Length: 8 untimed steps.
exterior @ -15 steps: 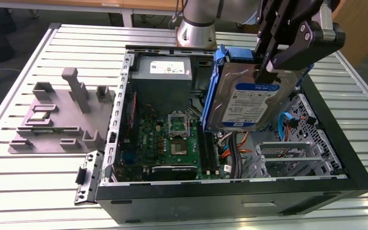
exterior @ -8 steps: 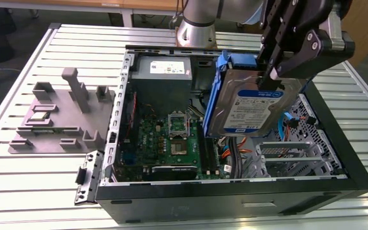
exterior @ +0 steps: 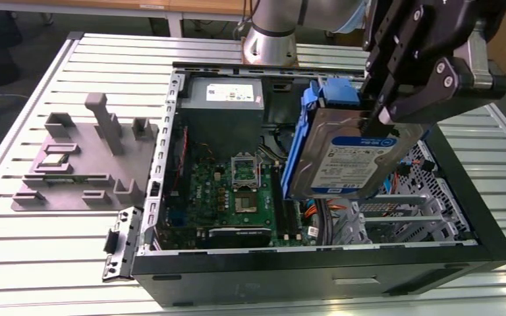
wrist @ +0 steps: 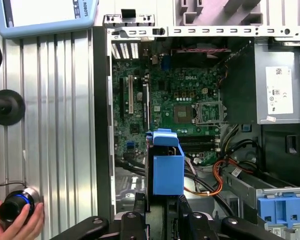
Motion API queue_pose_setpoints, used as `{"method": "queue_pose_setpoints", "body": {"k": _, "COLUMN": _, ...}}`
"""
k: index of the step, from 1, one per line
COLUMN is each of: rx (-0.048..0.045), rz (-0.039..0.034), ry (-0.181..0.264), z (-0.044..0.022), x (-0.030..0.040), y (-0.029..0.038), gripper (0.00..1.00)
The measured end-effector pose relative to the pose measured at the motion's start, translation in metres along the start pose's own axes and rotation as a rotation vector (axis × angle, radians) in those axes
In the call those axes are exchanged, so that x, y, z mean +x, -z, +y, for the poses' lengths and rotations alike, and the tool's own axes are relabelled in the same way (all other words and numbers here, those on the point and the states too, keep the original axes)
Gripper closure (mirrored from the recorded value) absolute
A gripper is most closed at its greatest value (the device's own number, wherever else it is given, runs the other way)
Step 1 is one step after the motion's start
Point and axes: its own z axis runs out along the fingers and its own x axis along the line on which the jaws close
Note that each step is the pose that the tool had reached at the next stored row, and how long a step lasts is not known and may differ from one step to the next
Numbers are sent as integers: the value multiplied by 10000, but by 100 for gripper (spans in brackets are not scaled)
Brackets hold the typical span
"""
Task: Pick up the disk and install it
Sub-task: 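Pick up the disk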
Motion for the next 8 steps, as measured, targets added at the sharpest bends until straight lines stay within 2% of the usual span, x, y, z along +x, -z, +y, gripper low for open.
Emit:
{"method": "queue_pose_setpoints", "body": {"k": 4, "rx": -2, "rz": 0, "ry": -2, "z": -40, "x": 17, "y": -2, "gripper": 65}}
{"method": "queue_pose_setpoints", "body": {"k": 8, "rx": -22, "rz": 2, "ry": -2, "z": -147, "x": 15, "y": -7, "gripper": 65}}
